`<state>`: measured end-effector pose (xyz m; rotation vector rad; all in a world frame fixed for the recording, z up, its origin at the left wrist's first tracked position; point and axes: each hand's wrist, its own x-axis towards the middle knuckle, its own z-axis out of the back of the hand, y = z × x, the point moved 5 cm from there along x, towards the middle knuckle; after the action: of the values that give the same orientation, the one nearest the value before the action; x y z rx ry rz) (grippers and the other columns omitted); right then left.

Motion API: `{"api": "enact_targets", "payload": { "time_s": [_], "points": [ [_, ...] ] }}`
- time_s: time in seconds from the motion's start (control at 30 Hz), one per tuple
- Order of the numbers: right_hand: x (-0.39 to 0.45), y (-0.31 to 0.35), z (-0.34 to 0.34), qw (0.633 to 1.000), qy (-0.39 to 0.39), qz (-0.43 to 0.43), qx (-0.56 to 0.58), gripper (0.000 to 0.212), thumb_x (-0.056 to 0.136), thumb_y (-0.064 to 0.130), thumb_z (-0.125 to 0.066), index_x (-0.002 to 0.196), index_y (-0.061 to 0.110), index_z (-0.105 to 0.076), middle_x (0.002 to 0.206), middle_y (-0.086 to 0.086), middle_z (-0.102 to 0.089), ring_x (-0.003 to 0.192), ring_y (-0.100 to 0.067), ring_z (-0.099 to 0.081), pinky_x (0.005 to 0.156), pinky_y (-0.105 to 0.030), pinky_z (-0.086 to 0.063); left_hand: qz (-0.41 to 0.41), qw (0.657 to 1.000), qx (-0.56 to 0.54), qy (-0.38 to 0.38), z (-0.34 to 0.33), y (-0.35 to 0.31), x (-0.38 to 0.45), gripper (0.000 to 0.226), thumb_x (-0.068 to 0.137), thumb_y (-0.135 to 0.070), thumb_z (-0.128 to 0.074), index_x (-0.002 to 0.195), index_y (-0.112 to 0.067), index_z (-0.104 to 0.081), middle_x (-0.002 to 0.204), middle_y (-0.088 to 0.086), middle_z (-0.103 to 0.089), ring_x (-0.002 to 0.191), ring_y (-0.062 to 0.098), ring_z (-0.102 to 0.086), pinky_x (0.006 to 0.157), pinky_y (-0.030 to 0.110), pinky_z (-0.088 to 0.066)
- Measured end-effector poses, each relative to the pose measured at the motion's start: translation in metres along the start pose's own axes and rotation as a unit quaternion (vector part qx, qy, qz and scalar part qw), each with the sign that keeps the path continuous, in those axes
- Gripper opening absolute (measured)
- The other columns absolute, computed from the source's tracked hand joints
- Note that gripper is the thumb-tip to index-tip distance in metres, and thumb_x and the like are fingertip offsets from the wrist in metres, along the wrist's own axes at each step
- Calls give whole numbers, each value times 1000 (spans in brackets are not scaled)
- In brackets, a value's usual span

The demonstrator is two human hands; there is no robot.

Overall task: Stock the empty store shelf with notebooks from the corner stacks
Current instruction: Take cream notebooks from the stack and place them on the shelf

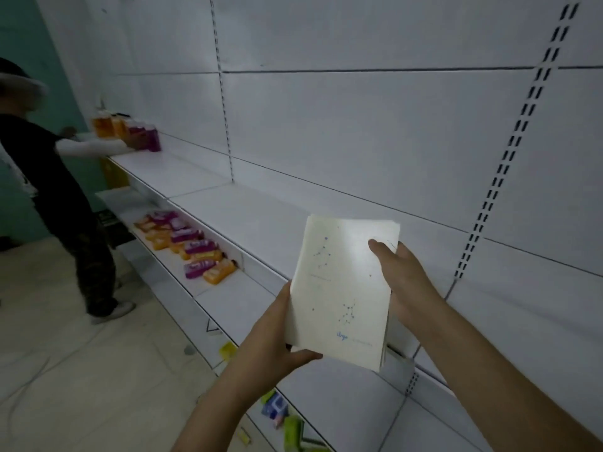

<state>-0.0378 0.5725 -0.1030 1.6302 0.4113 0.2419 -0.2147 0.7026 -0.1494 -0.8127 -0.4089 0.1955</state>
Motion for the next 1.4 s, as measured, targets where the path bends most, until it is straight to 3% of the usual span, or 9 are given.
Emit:
{"api": "enact_targets", "payload": {
  "time_s": [0.23, 0.37, 0.5, 0.6, 0.77, 1.03, 1.13, 1.27, 1.4],
  "points": [
    [95, -32, -79, 998, -5, -58, 9, 33, 96, 33, -53, 124, 15, -50, 119, -10, -61, 101, -29, -63, 85, -46, -53, 13, 998, 54, 38, 51, 87, 70, 113, 65, -56, -81, 146, -53, -3, 138, -33, -35, 120, -7, -41, 101, 25, -46],
    [171, -43, -133, 995, -4, -84, 44, 33, 98, 27, -49, 125, 9, -53, 122, -15, -61, 102, -31, -63, 87, -44, -53, 0, 995, 85, 54, 92, 139, 138, 104, 65, -53, -83, 136, -62, -9, 120, -47, -35, 114, -19, -39, 84, 7, -42],
    [242, -46, -192, 992, -7, -109, 62, 32, 100, 18, -44, 127, 2, -53, 130, -18, -59, 112, -34, -61, 98, -49, -46, 30, 993, 104, 47, 139, 196, 203, 96, 66, -52, -83, 136, -57, -17, 115, -35, -43, 104, -9, -49, 77, 13, -49],
    [287, -46, -242, 991, -3, -121, 62, 30, 101, 16, -42, 126, 3, -53, 128, -19, -60, 97, -31, -64, 86, -43, -50, 49, 993, 106, 29, 172, 235, 241, 93, 66, -55, -82, 141, -45, -28, 117, -26, -46, 94, -5, -50, 69, 11, -47],
    [346, -55, -316, 992, 4, -122, 44, 26, 102, 14, -38, 119, 5, -55, 117, -17, -64, 77, -23, -63, 68, -31, -49, 70, 988, 132, 20, 218, 301, 288, 114, 64, -62, -77, 153, -30, -14, 139, -20, -34, 109, 0, -43, 92, 18, -47],
    [424, -68, -409, 992, -61, -101, 35, 28, 94, 16, -43, 119, 11, -54, 114, -17, -65, 91, -29, -65, 76, -39, -51, 38, 993, 99, 57, 283, 399, 379, 115, 68, -56, -79, 155, -35, -6, 138, -26, -31, 118, -4, -38, 90, 11, -38],
    [447, -74, -442, 990, -90, -103, 41, 32, 91, 15, -44, 122, 11, -50, 114, -14, -64, 101, -32, -64, 84, -45, -52, 29, 994, 79, 75, 312, 433, 416, 116, 64, -56, -82, 153, -42, -9, 143, -26, -32, 127, -1, -38, 103, 23, -41],
    [474, -71, -475, 984, -136, -83, -75, 38, 85, 21, -50, 120, 6, -50, 116, -20, -63, 88, -27, -59, 79, -36, -50, 6, 986, 83, 146, 332, 473, 463, 122, 57, -72, -74, 154, -40, -7, 145, -17, -36, 129, 4, -32, 110, 30, -35],
    [482, -74, -487, 916, -173, -72, -355, 63, 94, 27, -52, 141, -9, -28, 138, -25, -40, 124, -38, -44, 102, -40, -39, -46, 957, 170, 231, 332, 510, 497, 135, 46, -98, -48, 155, -31, -1, 148, -11, -30, 135, 12, -20, 114, 38, -27]
  ]
}}
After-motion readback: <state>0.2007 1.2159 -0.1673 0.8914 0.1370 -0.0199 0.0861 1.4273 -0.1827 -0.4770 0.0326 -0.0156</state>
